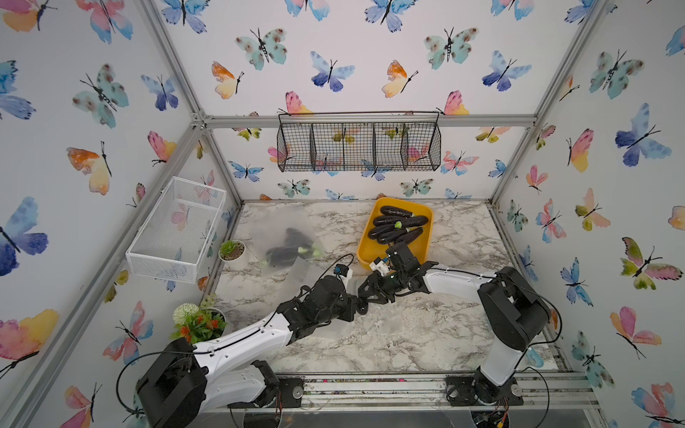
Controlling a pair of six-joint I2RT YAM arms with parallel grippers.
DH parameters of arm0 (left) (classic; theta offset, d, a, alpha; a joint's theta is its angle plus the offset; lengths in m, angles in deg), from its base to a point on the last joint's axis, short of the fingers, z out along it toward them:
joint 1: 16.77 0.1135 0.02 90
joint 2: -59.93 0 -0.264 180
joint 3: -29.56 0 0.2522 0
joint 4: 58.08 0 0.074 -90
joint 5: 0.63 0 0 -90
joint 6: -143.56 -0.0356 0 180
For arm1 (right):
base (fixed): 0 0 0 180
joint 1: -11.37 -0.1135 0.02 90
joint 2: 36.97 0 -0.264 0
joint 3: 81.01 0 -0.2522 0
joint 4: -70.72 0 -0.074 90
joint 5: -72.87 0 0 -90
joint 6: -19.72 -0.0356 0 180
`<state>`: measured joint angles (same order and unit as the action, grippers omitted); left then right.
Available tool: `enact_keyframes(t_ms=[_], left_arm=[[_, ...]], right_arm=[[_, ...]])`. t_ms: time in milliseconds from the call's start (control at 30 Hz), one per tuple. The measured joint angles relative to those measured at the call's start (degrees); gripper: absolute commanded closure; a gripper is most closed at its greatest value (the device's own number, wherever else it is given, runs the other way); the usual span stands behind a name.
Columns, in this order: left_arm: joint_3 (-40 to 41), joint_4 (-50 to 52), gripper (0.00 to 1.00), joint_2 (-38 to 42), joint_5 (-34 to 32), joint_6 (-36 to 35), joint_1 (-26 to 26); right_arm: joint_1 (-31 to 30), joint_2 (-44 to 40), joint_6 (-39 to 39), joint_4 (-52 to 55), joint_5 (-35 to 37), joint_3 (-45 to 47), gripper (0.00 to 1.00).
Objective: Place the eggplant in a zip-top bag and seal the zipper
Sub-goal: Place the eggplant in the zipper food storage bag.
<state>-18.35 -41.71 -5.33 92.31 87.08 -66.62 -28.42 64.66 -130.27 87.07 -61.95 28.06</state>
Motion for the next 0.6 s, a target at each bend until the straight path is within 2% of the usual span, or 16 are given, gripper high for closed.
enact_keyframes(t_ms=[133,300,367,433,600], left_arm=[[1.1,-0.8,1.0,1.0,0.4,2.8,1.9],[2.6,-1.4,1.0,2.4,1.0,5.0,5.7],[2.9,-1.5,1.0,2.9,1.0,5.4,6.7],[2.9,-1.6,1.0,3.5,1.0,5.7,7.4],[2.9,-1.6,1.0,4.6,1.0,6.3,7.5]], right_arm=[[0.0,-1.3,-2.3,-1.0,1.4,-0.3,0.37],[0.0,-4.8,0.2,1.8,3.8,-2.6,0.37],[0.0,-6.1,2.2,3.7,5.4,-3.5,0.41],[0.0,-7.0,4.7,6.1,7.0,-4.3,0.52],[-0.3,-8.5,8.4,8.0,8.9,-3.5,0.71]])
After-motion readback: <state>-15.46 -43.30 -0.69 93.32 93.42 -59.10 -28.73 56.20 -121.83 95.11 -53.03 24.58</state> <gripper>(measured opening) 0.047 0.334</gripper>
